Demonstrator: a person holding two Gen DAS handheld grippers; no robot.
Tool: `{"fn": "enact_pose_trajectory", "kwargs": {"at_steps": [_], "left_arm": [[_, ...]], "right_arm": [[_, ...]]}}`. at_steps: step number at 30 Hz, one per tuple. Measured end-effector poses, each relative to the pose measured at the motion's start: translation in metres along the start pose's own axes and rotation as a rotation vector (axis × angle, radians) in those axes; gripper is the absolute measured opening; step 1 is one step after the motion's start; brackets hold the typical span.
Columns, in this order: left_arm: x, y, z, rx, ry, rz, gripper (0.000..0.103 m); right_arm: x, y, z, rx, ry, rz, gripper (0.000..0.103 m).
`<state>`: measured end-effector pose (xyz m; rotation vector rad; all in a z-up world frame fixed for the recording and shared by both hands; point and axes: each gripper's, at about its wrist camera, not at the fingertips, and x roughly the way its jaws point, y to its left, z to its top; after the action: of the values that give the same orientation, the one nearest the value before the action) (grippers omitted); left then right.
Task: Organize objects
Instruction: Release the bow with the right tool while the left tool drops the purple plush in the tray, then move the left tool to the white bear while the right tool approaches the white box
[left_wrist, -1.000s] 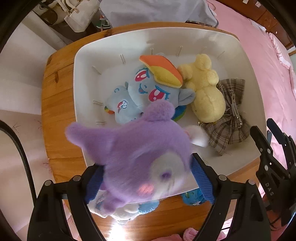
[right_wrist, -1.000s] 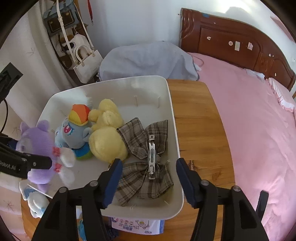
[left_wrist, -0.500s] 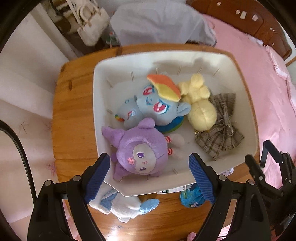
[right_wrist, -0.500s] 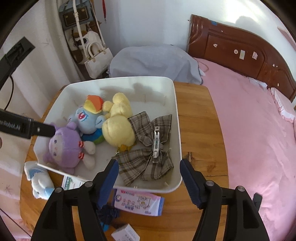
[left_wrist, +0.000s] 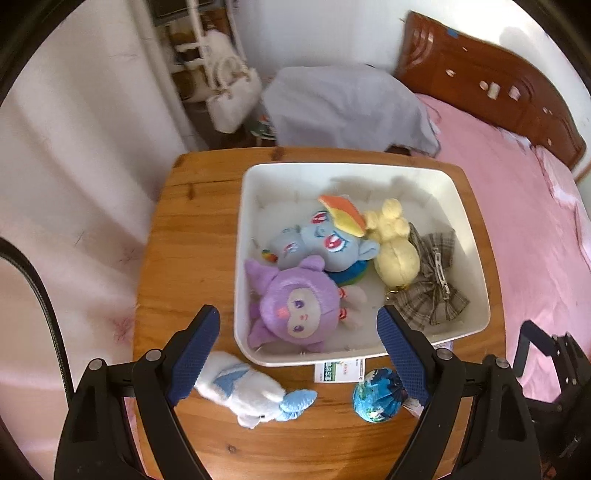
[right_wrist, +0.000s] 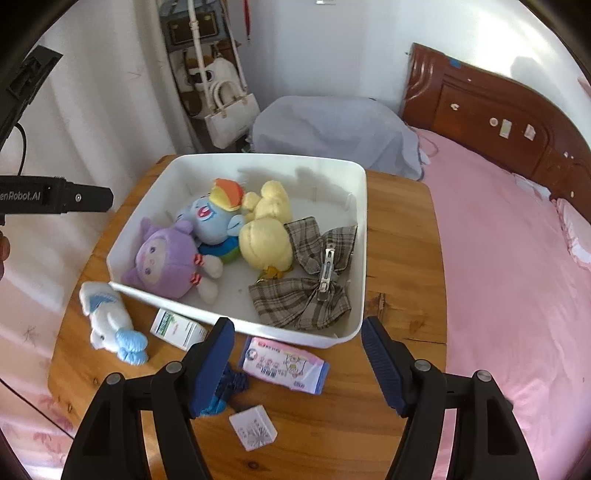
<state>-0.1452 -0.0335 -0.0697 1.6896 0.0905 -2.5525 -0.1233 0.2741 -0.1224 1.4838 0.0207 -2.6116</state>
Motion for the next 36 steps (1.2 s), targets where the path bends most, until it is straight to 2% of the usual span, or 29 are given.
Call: {"fn": "enact_pose_trajectory", "kwargs": {"at_steps": [6, 12, 17, 19, 22, 32, 36], "left_arm": [[-0.02, 0.014, -0.023, -0.116, -0.046, 0.036, 0.089], [-0.033, 0.025, -0.049, -0.215, -0.076, 0.134, 0.089], [-0.039, 0.03, -0.067, -0.274, -0.08, 0.185, 0.089], [-0.04, 0.032, -0.075, -0.308, -0.08, 0.194, 0.089], [-0.041, 0.035, -0.083, -0.349, -0.077, 0.203, 0.089], [-0.034, 0.049, -0.112, -0.479, -0.05, 0.196, 0.089], [-0.024, 0.056, -0.122, -0.538, -0.043, 0.182, 0.089]], "right_arm": [[-0.012, -0.009, -0.007, -0.019, 0.027, 0.086, 0.072], [-0.017, -0.02, -0.02, -0.013, 0.065, 0.159, 0.072], [-0.012, -0.035, -0.03, 0.039, 0.137, 0.233, 0.072], [-0.01, -0.041, -0.035, 0.064, 0.167, 0.264, 0.072], [-0.007, -0.049, -0.041, 0.096, 0.218, 0.292, 0.08], [0.003, -0.055, -0.055, 0.114, 0.319, 0.362, 0.08], [0.007, -0.05, -0.061, 0.083, 0.36, 0.35, 0.08]]}}
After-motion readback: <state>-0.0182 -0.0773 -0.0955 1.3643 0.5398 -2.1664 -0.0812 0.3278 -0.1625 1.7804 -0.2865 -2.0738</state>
